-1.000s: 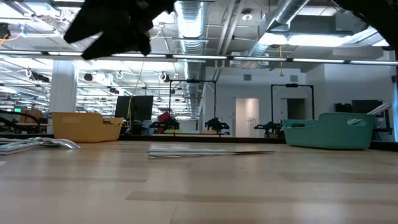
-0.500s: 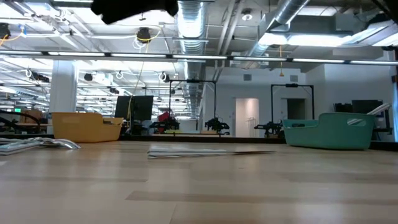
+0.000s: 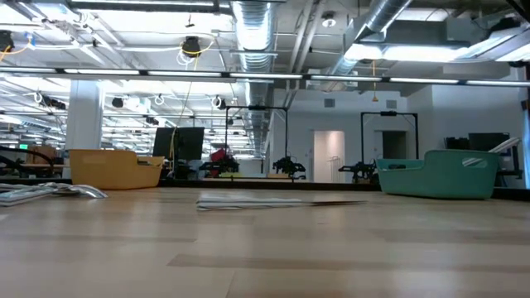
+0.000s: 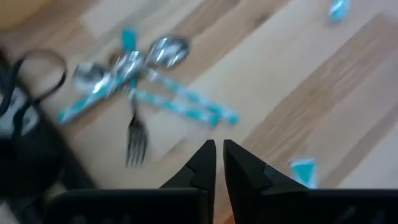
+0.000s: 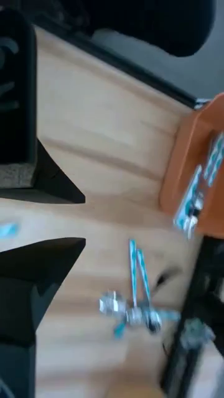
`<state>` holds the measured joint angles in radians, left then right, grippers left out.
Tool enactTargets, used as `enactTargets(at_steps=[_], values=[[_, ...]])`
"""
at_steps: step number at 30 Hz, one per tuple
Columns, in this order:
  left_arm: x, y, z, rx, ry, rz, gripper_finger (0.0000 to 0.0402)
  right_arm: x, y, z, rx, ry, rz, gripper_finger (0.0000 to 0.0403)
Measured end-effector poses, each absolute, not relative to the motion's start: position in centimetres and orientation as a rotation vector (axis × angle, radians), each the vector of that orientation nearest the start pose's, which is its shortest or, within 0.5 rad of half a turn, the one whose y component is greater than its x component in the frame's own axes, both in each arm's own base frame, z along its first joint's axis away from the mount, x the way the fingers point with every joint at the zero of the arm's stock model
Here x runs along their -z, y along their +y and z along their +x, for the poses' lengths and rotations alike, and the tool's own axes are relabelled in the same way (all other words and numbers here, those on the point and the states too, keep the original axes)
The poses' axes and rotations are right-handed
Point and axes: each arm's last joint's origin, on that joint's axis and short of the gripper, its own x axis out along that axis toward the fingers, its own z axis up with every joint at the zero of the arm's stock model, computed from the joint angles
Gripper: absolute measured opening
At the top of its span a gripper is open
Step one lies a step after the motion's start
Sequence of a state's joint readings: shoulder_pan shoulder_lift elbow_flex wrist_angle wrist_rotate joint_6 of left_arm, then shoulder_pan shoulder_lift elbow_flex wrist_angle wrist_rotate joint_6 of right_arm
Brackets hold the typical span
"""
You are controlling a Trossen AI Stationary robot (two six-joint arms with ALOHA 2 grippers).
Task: Sort silverware by color (type)
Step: Put the white-blue table knife into the orange bin
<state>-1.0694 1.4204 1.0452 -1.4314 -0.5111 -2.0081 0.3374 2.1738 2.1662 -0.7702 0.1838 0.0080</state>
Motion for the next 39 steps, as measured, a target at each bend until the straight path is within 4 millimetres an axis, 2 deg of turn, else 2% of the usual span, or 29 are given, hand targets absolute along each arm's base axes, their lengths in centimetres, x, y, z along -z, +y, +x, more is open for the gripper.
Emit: enactTargets(at_steps=[3, 7, 11, 14, 18, 21, 25, 30, 34, 39], values=[[-24.8, -17.7, 11.7, -0.732, 0.834, -0.371, 0.0028, -34.0, 14.1, 44.1, -0.142, 0.746, -0.229, 0.0119], [-25.3, -18.0, 12.7, -0.647, 0.620, -0.332, 0.0038, -36.6, 12.5, 41.8, -0.114, 0.781, -0.243, 0.0119], [-24.3, -18.8, 14.1, -0.548, 0.424, -0.312, 0.0039, -37.3, 10.3, 39.9, -0.013, 0.820, -0.239, 0.0119], [-23.2, -19.5, 15.5, -0.490, 0.360, -0.293, 0.0034, -34.7, 8.3, 38.6, 0.046, 0.834, -0.173, 0.0119], [-22.2, -19.5, 16.5, -0.462, 0.325, -0.253, 0.0027, -29.1, 6.8, 36.3, -0.008, 0.713, -0.020, 0.0119], [-21.3, -18.9, 17.2, -0.477, 0.338, -0.223, 0.0030, -25.6, 6.1, 34.3, -0.070, 0.621, 0.087, 0.0119], [-20.3, -17.4, 18.6, -0.514, 0.379, -0.197, 0.0052, -20.6, 5.6, 32.4, -0.082, 0.673, 0.103, 0.0124], [-19.4, -14.8, 21.5, -0.540, 0.409, -0.142, 0.0108, -17.7, 5.5, 31.7, -0.099, 0.756, 0.051, 0.0160], [-19.2, -12.6, 23.8, -0.458, 0.484, -0.082, 0.0148, -15.7, 5.5, 32.0, -0.114, 0.830, -0.015, 0.0197], [-19.6, -10.2, 25.8, -0.369, 0.528, -0.046, 0.0161, -14.0, 5.1, 32.3, -0.086, 0.897, -0.019, 0.0206]])
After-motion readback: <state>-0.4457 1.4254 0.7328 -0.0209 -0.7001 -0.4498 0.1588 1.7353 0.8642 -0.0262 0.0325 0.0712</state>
